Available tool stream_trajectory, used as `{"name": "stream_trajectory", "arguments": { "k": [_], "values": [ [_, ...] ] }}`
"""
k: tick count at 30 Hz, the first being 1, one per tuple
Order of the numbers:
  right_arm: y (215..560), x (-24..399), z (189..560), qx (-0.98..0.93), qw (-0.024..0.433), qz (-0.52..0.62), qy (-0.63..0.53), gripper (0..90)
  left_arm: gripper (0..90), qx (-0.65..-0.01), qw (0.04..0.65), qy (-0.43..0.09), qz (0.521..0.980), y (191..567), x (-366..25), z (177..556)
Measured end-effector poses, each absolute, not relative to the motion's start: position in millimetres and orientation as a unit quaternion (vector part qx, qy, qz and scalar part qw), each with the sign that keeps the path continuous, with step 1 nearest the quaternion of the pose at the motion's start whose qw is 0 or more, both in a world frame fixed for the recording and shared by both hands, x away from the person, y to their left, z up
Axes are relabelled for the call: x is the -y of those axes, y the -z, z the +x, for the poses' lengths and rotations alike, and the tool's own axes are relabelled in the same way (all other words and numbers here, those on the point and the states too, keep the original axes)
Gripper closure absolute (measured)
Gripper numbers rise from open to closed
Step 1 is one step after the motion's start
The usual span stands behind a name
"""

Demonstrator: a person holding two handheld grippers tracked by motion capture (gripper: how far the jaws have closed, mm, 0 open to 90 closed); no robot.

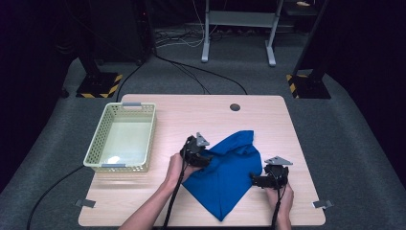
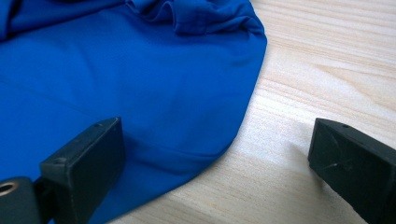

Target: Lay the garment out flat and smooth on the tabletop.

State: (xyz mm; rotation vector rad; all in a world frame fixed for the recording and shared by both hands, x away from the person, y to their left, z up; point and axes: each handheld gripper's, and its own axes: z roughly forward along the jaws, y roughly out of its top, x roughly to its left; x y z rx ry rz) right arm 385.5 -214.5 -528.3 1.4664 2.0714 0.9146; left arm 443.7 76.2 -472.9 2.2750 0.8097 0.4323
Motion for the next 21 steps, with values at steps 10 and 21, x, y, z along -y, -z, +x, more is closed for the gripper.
{"name": "stream_trajectory", "arguments": {
  "k": [10, 21],
  "values": [
    [528, 214, 385, -0.749, 0.221, 0.531, -0.330, 3.1, 79.5, -0.291, 0.326, -0.174, 0.882, 488, -51, 467],
    [528, 214, 386, -0.748, 0.221, 0.531, -0.330, 3.2, 86.6, -0.344, 0.330, -0.166, 0.863, 479, -83, 512]
  ]
}}
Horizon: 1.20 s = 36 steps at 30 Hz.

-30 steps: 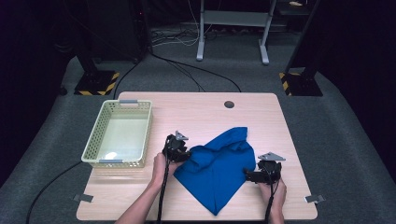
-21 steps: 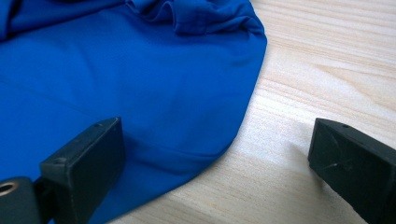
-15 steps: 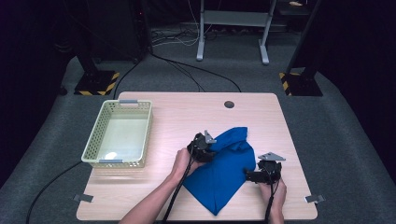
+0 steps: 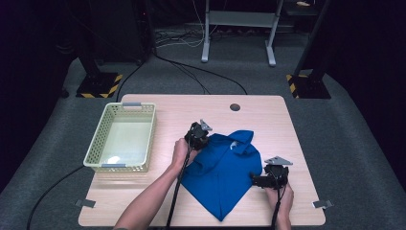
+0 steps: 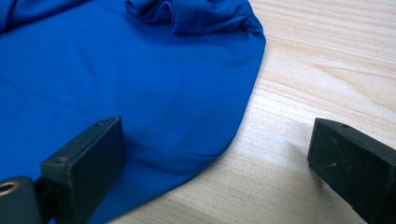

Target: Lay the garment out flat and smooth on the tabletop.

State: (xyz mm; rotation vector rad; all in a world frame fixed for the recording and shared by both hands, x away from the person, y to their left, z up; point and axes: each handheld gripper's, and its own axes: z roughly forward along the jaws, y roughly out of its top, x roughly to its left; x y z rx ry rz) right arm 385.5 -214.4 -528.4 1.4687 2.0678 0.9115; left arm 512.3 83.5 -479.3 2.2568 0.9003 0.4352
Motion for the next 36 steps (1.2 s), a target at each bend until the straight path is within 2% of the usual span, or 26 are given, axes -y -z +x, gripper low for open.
{"name": "stream_trajectory", "arguments": {
  "k": [8, 20, 30, 33, 36],
  "values": [
    [528, 214, 386, -0.747, 0.222, 0.533, -0.329, 3.2, 86.6, -0.356, 0.319, -0.201, 0.855, 471, -92, 530],
    [528, 214, 386, -0.748, 0.223, 0.532, -0.329, 3.4, 86.6, -0.384, 0.289, -0.219, 0.849, 461, -98, 562],
    [528, 214, 386, -0.748, 0.223, 0.532, -0.329, 3.4, 85.9, -0.404, 0.235, -0.225, 0.855, 473, -98, 580],
    [528, 214, 386, -0.748, 0.223, 0.532, -0.329, 3.4, 80.2, -0.420, 0.230, -0.207, 0.853, 481, -99, 582],
    [528, 214, 386, -0.748, 0.223, 0.531, -0.329, 3.4, 62.6, -0.427, 0.234, -0.203, 0.850, 480, -100, 577]
  ]
}}
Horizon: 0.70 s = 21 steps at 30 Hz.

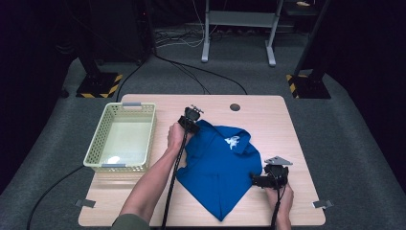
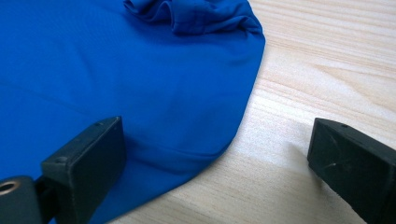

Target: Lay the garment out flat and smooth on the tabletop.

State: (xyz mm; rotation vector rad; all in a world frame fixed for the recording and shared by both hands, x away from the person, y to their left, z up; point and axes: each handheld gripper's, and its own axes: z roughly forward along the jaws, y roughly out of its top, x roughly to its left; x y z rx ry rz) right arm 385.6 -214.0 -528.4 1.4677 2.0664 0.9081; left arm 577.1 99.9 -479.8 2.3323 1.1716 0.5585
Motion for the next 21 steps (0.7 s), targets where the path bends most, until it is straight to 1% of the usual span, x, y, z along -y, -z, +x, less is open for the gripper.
{"name": "stream_trajectory", "arguments": {
  "k": [2, 4, 8, 9, 10, 13, 14, 15, 16, 19, 21],
  "values": [
    [528, 214, 386, -0.748, 0.223, 0.532, -0.329, 3.4, 51.5, -0.430, 0.244, -0.206, 0.845, 476, -101, 570],
    [528, 214, 386, -0.748, 0.223, 0.532, -0.329, 3.4, 43.1, -0.430, 0.251, -0.204, 0.843, 474, -102, 563],
    [528, 214, 386, -0.748, 0.223, 0.532, -0.329, 3.5, 32.3, -0.426, 0.271, -0.200, 0.840, 469, -104, 542],
    [528, 214, 386, -0.748, 0.223, 0.532, -0.329, 3.5, 29.8, -0.426, 0.271, -0.200, 0.840, 469, -104, 542],
    [528, 214, 386, -0.748, 0.223, 0.532, -0.329, 3.5, 27.7, -0.421, 0.279, -0.198, 0.840, 468, -103, 531],
    [528, 214, 386, -0.748, 0.223, 0.532, -0.329, 3.5, 23.5, -0.411, 0.300, -0.192, 0.839, 467, -103, 511],
    [528, 214, 386, -0.748, 0.223, 0.532, -0.329, 3.5, 22.3, -0.411, 0.300, -0.192, 0.839, 467, -103, 511],
    [528, 214, 386, -0.748, 0.223, 0.532, -0.329, 3.5, 20.7, -0.397, 0.306, -0.184, 0.845, 468, -102, 495],
    [528, 214, 386, -0.748, 0.223, 0.532, -0.329, 3.5, 19.8, -0.397, 0.306, -0.184, 0.845, 468, -102, 495],
    [528, 214, 386, -0.748, 0.223, 0.532, -0.329, 3.6, 17.5, -0.378, 0.329, -0.175, 0.848, 470, -102, 463],
    [528, 214, 386, -0.748, 0.223, 0.532, -0.329, 3.6, 16.3, -0.377, 0.334, -0.171, 0.847, 471, -102, 457]
  ]
}}
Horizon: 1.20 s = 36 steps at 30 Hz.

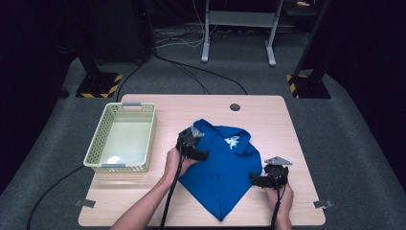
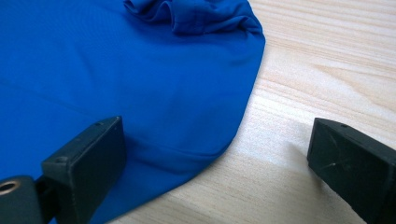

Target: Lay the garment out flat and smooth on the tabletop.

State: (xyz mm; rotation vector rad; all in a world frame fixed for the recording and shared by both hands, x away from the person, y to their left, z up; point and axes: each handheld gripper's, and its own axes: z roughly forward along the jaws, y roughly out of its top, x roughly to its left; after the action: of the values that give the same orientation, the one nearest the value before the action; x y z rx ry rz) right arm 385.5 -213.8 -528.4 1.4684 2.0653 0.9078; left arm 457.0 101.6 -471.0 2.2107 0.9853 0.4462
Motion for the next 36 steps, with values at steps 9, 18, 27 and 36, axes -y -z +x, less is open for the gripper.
{"name": "stream_trajectory", "arguments": {
  "k": [9, 18, 27, 36],
  "values": [
    [528, 213, 384, -0.747, 0.224, 0.532, -0.328, 4.1, 9.6, -0.356, 0.352, -0.151, 0.853, 504, -95, 390],
    [528, 209, 376, -0.754, 0.221, 0.524, -0.330, 4.4, 6.3, -0.358, 0.361, -0.152, 0.847, 528, -100, 366],
    [507, 210, 389, -0.770, 0.221, 0.496, -0.334, 10.9, 6.2, -0.357, 0.365, -0.155, 0.846, 529, -103, 364],
    [448, 173, 443, -0.795, 0.262, 0.430, -0.339, 19.2, 6.2, -0.357, 0.364, -0.155, 0.846, 529, -103, 364]
  ]
}}
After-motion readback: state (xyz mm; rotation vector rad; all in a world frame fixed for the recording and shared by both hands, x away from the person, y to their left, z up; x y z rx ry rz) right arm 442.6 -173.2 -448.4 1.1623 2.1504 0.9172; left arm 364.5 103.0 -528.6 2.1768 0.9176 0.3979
